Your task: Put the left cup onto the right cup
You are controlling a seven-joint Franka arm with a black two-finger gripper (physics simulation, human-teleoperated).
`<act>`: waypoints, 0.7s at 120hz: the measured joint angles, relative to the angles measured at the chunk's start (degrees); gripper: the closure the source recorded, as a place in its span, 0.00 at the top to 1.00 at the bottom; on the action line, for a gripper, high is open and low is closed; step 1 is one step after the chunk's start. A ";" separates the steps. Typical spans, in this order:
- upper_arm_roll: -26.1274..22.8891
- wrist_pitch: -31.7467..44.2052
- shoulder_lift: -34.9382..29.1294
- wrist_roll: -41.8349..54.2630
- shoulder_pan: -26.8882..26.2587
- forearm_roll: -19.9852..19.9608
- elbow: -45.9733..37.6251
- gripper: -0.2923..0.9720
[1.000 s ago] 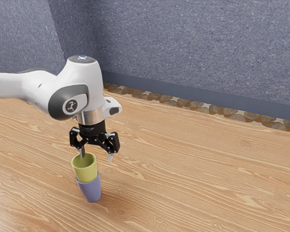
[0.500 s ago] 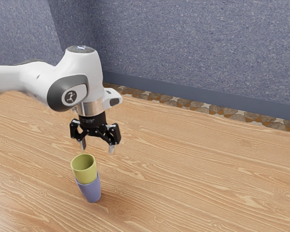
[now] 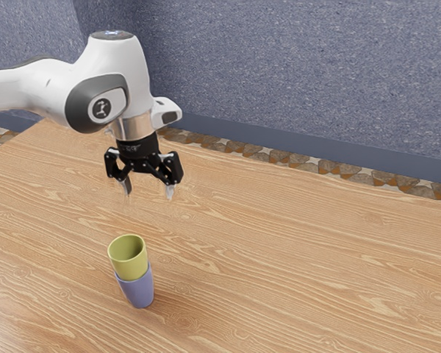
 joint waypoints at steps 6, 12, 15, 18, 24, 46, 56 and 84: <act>0.57 -0.68 0.38 0.53 -0.11 0.11 1.79 0.77; 0.99 -1.45 0.76 1.09 0.02 0.23 3.56 0.77; 1.21 -1.90 0.99 1.39 -0.01 0.28 4.60 0.77; 1.51 -2.39 1.31 1.70 -0.08 0.34 5.74 0.77; 1.98 -3.35 1.92 2.35 -0.02 0.45 7.73 0.77; 3.84 -7.42 4.98 5.10 -0.01 1.12 15.97 0.77; 4.56 -9.80 6.38 6.30 -0.01 2.20 19.89 0.77; 6.76 -14.52 9.46 10.71 -0.07 3.55 27.84 0.77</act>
